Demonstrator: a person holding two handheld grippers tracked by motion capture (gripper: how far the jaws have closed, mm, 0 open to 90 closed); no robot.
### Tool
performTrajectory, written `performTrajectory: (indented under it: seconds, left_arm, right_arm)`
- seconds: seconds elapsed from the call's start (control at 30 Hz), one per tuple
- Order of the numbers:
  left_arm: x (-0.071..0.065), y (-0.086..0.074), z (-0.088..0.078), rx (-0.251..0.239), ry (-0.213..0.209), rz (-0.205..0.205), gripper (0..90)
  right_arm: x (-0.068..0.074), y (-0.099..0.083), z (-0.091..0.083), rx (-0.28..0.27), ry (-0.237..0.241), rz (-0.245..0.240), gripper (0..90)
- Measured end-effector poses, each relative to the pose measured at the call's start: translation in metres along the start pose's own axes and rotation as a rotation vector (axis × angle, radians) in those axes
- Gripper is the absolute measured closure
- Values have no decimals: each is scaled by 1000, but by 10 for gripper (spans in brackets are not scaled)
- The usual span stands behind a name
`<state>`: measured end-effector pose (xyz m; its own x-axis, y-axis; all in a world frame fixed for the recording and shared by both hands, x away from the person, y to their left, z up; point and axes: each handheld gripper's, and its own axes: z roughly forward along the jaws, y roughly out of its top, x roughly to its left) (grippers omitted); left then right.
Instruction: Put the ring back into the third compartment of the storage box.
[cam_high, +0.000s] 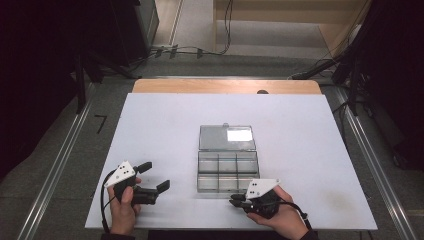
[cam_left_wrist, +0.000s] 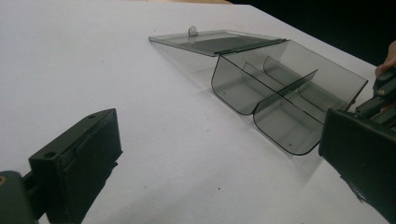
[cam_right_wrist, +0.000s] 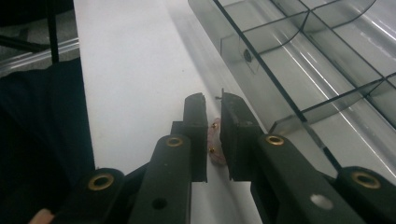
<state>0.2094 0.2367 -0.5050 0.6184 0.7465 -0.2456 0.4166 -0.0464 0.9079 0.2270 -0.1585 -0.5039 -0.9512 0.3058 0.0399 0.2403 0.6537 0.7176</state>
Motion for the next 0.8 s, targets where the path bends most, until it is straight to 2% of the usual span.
performTrajectory:
  seconds: [0.3, 0.4, 0.57, 0.8]
  left_arm:
    - [0, 0, 0, 7, 1, 1, 0]
    - [-1, 0, 1, 6, 0, 0, 0]
    - [-1, 0, 1, 7, 2, 4, 0]
    - [-1, 0, 1, 7, -3, 4, 0]
  right_arm:
    - [1, -2, 5, 27, -21, -13, 801]
    - [1, -3, 5, 26, -23, -37, 802]
    - [1, -3, 6, 23, -27, 13, 858]
    - [0, -2, 4, 27, -19, 34, 869]
